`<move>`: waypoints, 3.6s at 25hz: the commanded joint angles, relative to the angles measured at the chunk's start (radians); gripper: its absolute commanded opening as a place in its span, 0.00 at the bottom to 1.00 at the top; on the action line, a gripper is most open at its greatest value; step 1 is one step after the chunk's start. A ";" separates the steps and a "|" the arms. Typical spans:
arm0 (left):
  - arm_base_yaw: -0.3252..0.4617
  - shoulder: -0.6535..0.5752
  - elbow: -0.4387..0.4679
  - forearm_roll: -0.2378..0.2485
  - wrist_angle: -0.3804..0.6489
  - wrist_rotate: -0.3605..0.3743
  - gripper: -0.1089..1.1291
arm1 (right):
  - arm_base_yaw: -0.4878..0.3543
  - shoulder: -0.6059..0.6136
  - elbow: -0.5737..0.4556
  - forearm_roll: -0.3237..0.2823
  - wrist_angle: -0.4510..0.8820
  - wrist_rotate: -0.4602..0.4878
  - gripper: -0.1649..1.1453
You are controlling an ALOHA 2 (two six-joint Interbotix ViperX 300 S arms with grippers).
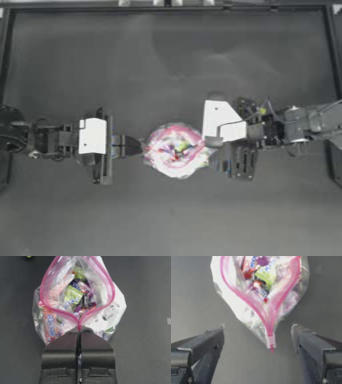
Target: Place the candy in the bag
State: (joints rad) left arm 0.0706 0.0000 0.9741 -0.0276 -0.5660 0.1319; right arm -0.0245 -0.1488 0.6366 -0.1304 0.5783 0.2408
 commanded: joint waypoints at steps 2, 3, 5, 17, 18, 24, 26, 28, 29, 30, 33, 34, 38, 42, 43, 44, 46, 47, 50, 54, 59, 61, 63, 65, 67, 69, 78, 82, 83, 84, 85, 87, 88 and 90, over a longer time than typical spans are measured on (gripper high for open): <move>-0.002 -0.031 -0.018 -0.002 -0.008 0.002 0.13 | -0.009 -0.032 -0.023 0.002 0.002 0.002 0.90; -0.002 -0.031 -0.018 -0.002 -0.008 0.002 0.13 | -0.012 -0.043 -0.028 0.002 0.006 0.000 0.90; -0.002 -0.031 -0.018 -0.002 -0.008 0.002 0.13 | -0.021 -0.064 -0.034 0.002 0.023 0.000 0.90; -0.002 -0.031 -0.018 0.000 -0.008 0.003 0.13 | -0.052 -0.204 -0.095 -0.002 0.193 -0.009 0.90; -0.002 -0.031 -0.018 0.002 -0.008 0.003 0.13 | -0.052 -0.215 -0.103 -0.006 0.210 -0.011 0.90; -0.002 -0.031 -0.020 0.002 -0.008 0.003 0.13 | -0.061 -0.278 -0.107 -0.014 0.290 -0.009 0.90; -0.002 -0.031 -0.020 0.002 -0.008 0.003 0.13 | -0.061 -0.298 -0.106 -0.014 0.314 -0.009 0.90; -0.002 -0.031 -0.020 0.000 -0.006 0.003 0.13 | -0.061 -0.318 -0.103 -0.018 0.334 -0.008 0.90; -0.002 -0.031 -0.018 0.002 -0.008 0.003 0.13 | -0.063 -0.328 -0.100 -0.020 0.341 -0.008 0.90; -0.002 -0.031 -0.020 0.002 -0.008 0.003 0.13 | -0.066 -0.339 -0.095 -0.020 0.345 -0.006 0.90; -0.002 -0.031 -0.020 0.002 -0.008 0.003 0.13 | -0.083 -0.374 -0.075 -0.020 0.350 -0.003 0.90; -0.002 -0.031 -0.020 0.000 -0.008 0.003 0.13 | -0.091 -0.385 -0.064 -0.018 0.350 -0.003 0.90; -0.002 -0.031 -0.018 0.000 -0.008 0.003 0.13 | -0.126 -0.423 -0.023 -0.020 0.347 -0.005 0.90; -0.002 -0.031 -0.020 0.000 -0.008 0.003 0.13 | -0.199 -0.430 0.014 -0.026 0.348 -0.014 0.90; -0.002 -0.031 -0.018 0.002 -0.008 0.003 0.13 | -0.218 -0.430 0.023 -0.031 0.347 -0.018 0.90; -0.002 -0.031 -0.018 0.002 -0.006 0.003 0.13 | -0.239 -0.430 0.034 -0.032 0.345 -0.025 0.90; -0.002 -0.031 -0.020 0.000 -0.008 0.003 0.13 | -0.282 -0.428 0.055 -0.032 0.341 -0.040 0.90; -0.002 -0.031 -0.018 0.000 -0.008 0.003 0.13 | -0.304 -0.428 0.066 -0.031 0.336 -0.048 0.90; 0.000 -0.031 -0.020 0.000 -0.008 0.003 0.13 | -0.364 -0.422 0.095 -0.025 0.314 -0.080 0.90; -0.002 -0.031 -0.020 0.000 -0.008 0.003 0.13 | -0.420 -0.391 0.127 -0.012 0.270 -0.121 0.90; 0.000 -0.031 -0.021 0.000 -0.008 0.003 0.13 | -0.457 -0.322 0.155 0.006 0.195 -0.153 0.90; 0.000 -0.031 -0.021 0.000 -0.008 0.003 0.13 | -0.460 -0.282 0.161 0.008 0.167 -0.158 0.90; -0.002 -0.031 -0.025 0.000 -0.008 0.003 0.13 | -0.462 -0.245 0.164 0.008 0.144 -0.158 0.90; -0.002 -0.029 -0.025 0.000 -0.008 0.003 0.13 | -0.462 -0.210 0.167 0.008 0.124 -0.158 0.90; 0.000 -0.029 -0.025 0.000 -0.008 0.003 0.13 | -0.460 -0.179 0.172 0.008 0.112 -0.156 0.90; 0.000 -0.029 -0.025 0.000 -0.008 0.003 0.13 | -0.462 -0.155 0.176 0.011 0.097 -0.153 0.90; -0.002 -0.026 -0.029 0.000 -0.008 0.003 0.13 | -0.460 -0.057 0.192 0.009 0.040 -0.153 0.89; 0.000 -0.025 -0.029 0.000 -0.006 0.003 0.13 | -0.462 -0.023 0.190 0.009 0.031 -0.153 0.89; 0.000 -0.026 -0.029 0.000 -0.008 0.003 0.13 | -0.460 -0.017 0.190 0.009 0.028 -0.153 0.89; -0.002 -0.026 -0.029 0.000 -0.008 0.003 0.13 | -0.460 -0.008 0.190 0.012 0.025 -0.155 0.89; 0.000 -0.025 -0.029 0.000 -0.008 0.003 0.13 | -0.460 -0.003 0.190 0.015 0.023 -0.155 0.89; 0.000 -0.026 -0.029 0.000 -0.008 0.003 0.13 | -0.460 0.006 0.192 0.017 0.012 -0.156 0.89; 0.000 -0.025 -0.029 0.000 -0.006 0.003 0.13 | -0.460 0.011 0.193 0.017 0.009 -0.156 0.89; 0.000 -0.025 -0.029 0.000 -0.008 0.003 0.13 | -0.460 0.020 0.195 0.017 0.008 -0.156 0.89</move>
State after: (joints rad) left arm 0.0690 0.0000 0.9633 -0.0276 -0.5660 0.1335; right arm -0.4847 -0.1212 0.8360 -0.1166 0.5921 0.0859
